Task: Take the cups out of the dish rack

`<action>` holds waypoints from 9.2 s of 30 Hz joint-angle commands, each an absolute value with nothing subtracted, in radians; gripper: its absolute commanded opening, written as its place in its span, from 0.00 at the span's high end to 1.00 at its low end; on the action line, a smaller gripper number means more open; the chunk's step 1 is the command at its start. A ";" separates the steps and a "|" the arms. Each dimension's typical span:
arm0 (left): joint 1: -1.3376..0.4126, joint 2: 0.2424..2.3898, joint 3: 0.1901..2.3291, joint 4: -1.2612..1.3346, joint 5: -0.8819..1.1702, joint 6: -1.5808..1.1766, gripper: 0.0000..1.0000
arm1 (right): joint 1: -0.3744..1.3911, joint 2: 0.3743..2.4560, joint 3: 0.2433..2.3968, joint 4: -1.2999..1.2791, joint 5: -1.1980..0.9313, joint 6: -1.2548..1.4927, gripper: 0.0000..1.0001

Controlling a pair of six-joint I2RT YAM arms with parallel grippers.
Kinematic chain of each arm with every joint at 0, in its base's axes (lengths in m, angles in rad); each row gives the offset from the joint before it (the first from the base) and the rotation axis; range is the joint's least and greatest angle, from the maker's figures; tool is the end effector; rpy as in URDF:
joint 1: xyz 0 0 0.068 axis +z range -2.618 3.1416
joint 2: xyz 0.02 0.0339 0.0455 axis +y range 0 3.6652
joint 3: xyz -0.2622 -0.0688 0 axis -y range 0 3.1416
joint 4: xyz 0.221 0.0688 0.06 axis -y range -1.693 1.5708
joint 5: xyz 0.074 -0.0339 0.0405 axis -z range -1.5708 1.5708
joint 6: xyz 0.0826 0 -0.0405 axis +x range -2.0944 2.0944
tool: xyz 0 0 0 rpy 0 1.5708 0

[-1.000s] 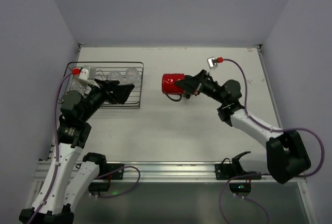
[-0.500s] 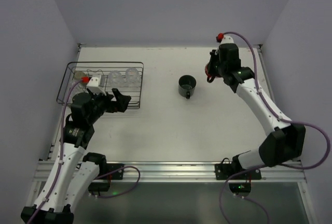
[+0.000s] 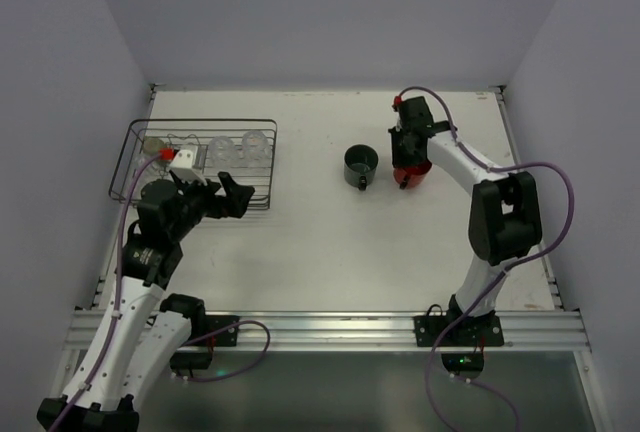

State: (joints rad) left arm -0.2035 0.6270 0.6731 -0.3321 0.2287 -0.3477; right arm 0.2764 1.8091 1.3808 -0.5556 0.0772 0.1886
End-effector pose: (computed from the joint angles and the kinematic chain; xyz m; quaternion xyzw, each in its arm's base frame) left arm 0.1665 -0.0535 0.2939 0.0109 0.7983 -0.2499 0.5479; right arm 0.3812 0.1015 0.2009 -0.0308 0.9561 0.0307 0.2898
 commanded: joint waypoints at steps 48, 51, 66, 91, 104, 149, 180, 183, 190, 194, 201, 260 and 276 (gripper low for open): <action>-0.175 1.558 1.206 -0.311 -0.399 -0.408 0.05 | 0.311 0.965 0.716 0.043 -0.354 0.479 0.28; -0.170 1.595 1.207 -0.307 -0.416 -0.408 0.05 | 0.311 0.957 0.707 0.054 -0.371 0.485 0.28; -0.132 1.694 1.220 -0.225 -0.405 -0.393 0.46 | 0.342 0.945 0.709 0.058 -0.436 0.500 0.29; -0.127 0.790 0.735 -0.022 0.460 -0.653 0.84 | 0.676 1.307 0.796 0.727 -0.521 0.936 0.20; -0.127 0.655 0.565 0.250 0.732 -0.896 0.82 | 0.676 1.543 0.910 0.975 -0.673 1.066 0.21; -0.417 0.542 0.655 -0.362 0.273 -0.330 0.00 | 0.060 1.666 1.407 -0.627 0.204 0.169 1.00; -0.420 1.137 1.009 -0.262 -0.314 -0.489 0.00 | 0.121 0.955 0.855 -0.111 -0.199 0.464 0.27; -0.410 1.300 1.095 -0.226 -0.342 -0.453 0.00 | 0.179 0.841 0.726 -0.043 -0.284 0.477 0.25; -0.358 1.537 1.229 -0.117 -0.321 -0.368 0.00 | 0.245 0.755 0.604 -0.006 -0.379 0.488 0.22; -0.316 1.623 1.270 -0.135 -0.337 -0.361 0.00 | 0.250 0.752 0.595 0.038 -0.402 0.502 0.24; -0.276 1.704 1.249 -0.065 -0.246 -0.347 0.00 | 0.265 0.782 0.591 0.060 -0.426 0.509 0.25; -0.273 0.755 0.491 0.739 0.630 -1.117 0.63 | 0.732 1.308 0.956 0.748 -0.640 0.914 0.17; -0.275 0.655 0.705 0.065 0.416 -0.685 0.00 | 0.721 1.181 0.965 0.449 -0.496 0.740 1.00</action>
State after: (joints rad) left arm -0.2771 0.6834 0.5602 0.4156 0.4988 -0.9188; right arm 0.7357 1.2888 0.9012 0.6945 -0.6075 0.9543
